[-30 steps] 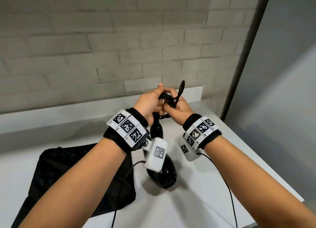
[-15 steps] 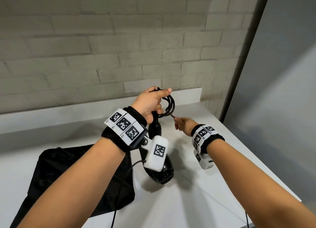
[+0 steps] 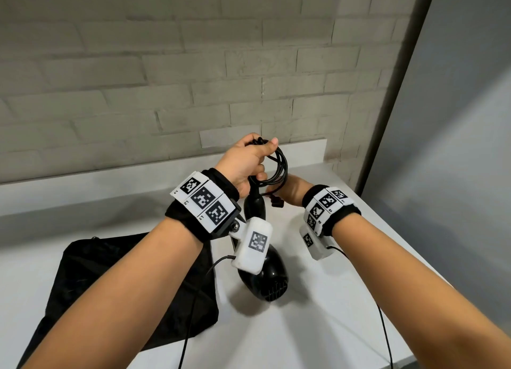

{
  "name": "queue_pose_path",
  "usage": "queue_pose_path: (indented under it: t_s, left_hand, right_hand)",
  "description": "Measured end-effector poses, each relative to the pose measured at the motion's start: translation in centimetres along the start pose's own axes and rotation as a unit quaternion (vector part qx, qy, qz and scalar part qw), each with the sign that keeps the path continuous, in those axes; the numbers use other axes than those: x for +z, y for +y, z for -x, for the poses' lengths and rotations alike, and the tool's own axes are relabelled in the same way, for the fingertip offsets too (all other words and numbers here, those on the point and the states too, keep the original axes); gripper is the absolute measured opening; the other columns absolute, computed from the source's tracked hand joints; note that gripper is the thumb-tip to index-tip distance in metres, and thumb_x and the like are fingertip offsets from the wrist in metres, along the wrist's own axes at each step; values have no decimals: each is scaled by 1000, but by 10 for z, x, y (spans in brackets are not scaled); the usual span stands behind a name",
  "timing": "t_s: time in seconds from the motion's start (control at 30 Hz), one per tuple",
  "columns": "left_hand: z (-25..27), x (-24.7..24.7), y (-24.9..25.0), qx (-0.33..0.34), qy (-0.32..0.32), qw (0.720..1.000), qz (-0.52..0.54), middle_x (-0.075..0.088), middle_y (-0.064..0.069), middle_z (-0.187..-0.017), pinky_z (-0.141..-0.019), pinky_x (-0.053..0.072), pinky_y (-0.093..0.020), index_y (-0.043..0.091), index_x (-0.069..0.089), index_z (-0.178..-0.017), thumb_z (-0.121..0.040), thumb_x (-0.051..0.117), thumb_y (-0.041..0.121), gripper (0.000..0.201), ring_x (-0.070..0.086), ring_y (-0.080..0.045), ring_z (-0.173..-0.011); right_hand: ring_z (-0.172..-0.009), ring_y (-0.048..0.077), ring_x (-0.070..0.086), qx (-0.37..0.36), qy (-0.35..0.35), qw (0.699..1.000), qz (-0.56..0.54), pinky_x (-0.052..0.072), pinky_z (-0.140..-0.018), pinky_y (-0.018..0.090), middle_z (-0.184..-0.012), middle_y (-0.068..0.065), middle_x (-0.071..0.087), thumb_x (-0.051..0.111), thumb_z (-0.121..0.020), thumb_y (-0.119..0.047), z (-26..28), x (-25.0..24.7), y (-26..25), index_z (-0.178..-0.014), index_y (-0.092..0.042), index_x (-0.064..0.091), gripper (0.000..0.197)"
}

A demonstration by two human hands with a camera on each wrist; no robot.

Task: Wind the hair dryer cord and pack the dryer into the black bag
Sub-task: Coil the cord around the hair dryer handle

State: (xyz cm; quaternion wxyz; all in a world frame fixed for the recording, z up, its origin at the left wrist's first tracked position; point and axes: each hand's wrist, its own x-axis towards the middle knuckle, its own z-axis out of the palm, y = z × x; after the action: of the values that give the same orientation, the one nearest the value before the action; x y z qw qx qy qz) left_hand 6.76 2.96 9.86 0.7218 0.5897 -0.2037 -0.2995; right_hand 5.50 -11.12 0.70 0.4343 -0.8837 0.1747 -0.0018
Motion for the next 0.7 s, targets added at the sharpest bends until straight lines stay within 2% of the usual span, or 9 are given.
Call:
queue_pose_path:
  t_s: [0.1, 0.13, 0.23, 0.33, 0.4, 0.47, 0.53, 0.6, 0.7]
  left_hand:
    - [-2, -4, 3, 20, 18, 1000, -2, 33, 4, -56, -33, 18, -13, 19, 38, -66, -91, 56, 12, 31, 17, -2, -25]
    - [-3, -6, 3, 24, 21, 999, -2, 33, 2, -60, -33, 18, -13, 19, 38, -67, -91, 55, 12, 31, 18, -1, -25]
    - [-4, -10, 4, 32, 31, 999, -4, 34, 2, -61, -32, 19, -15, 18, 39, -68, -91, 55, 12, 30, 19, -1, -25]
    - [-6, -14, 3, 40, 40, 998, -10, 34, 1, -59, -31, 19, -14, 18, 39, -67, -91, 55, 12, 30, 19, -1, -25]
    - [-7, -16, 4, 40, 41, 998, -8, 33, 2, -59, -31, 18, -14, 18, 38, -67, -91, 56, 13, 31, 18, -1, -25]
    - [-7, -16, 3, 33, 32, 999, -4, 32, 5, -50, -32, 17, -14, 19, 38, -66, -91, 56, 17, 31, 17, -2, -25]
    - [-5, -12, 1, 11, 20, 1000, 3, 25, 10, -38, -33, 16, -14, 18, 38, -66, -92, 54, 28, 32, 15, -3, -25]
    - [-2, -8, -1, -15, 16, 1000, 20, 23, 10, -33, -35, 14, -15, 18, 37, -64, -93, 49, 34, 35, 14, -4, -25]
    - [-1, -4, -4, -28, 16, 999, 22, 23, 9, -31, -37, 14, -15, 16, 40, -61, -94, 44, 27, 34, 14, -5, -25]
  right_hand:
    - [-62, 1, 55, -71, 16, 994, -83, 44, -60, 13, -71, -3, 57, 37, -89, 4, 16, -4, -18, -87, -2, 63, 26]
    - [-65, 3, 58, -83, 28, 989, -121, 45, -65, 15, -73, -3, 60, 34, -90, 2, 22, -7, -23, -94, -3, 62, 28]
    - [-71, 18, 63, -104, 20, 965, -242, 44, -73, 32, -77, 7, 65, 31, -92, -10, 30, -14, -31, -89, -15, 59, 28]
    - [-57, 21, 63, -124, -39, 936, -328, 49, -65, 32, -56, 4, 62, 23, -98, -21, 33, -18, -37, -86, -10, 55, 36]
    - [-42, 16, 53, -130, -54, 925, -353, 51, -62, 33, -39, -4, 47, 24, -98, -19, 32, -17, -37, -81, -10, 52, 34]
    - [-32, 9, 37, -122, -55, 928, -348, 51, -53, 27, -36, -9, 36, 28, -97, -10, 31, -15, -37, -75, -13, 50, 32]
    - [-31, 4, 28, -109, -42, 940, -319, 38, -40, 19, -38, -11, 40, 28, -95, -3, 28, -14, -37, -68, -15, 48, 36]
    - [-31, 3, 26, -105, -4, 952, -289, 25, -36, 14, -38, -11, 43, 30, -95, -5, 27, -16, -41, -63, -16, 48, 39]
    - [-29, 1, 26, -117, 80, 968, -206, 21, -34, 13, -30, -12, 34, 37, -95, -13, 21, -24, -45, -60, -16, 47, 37]
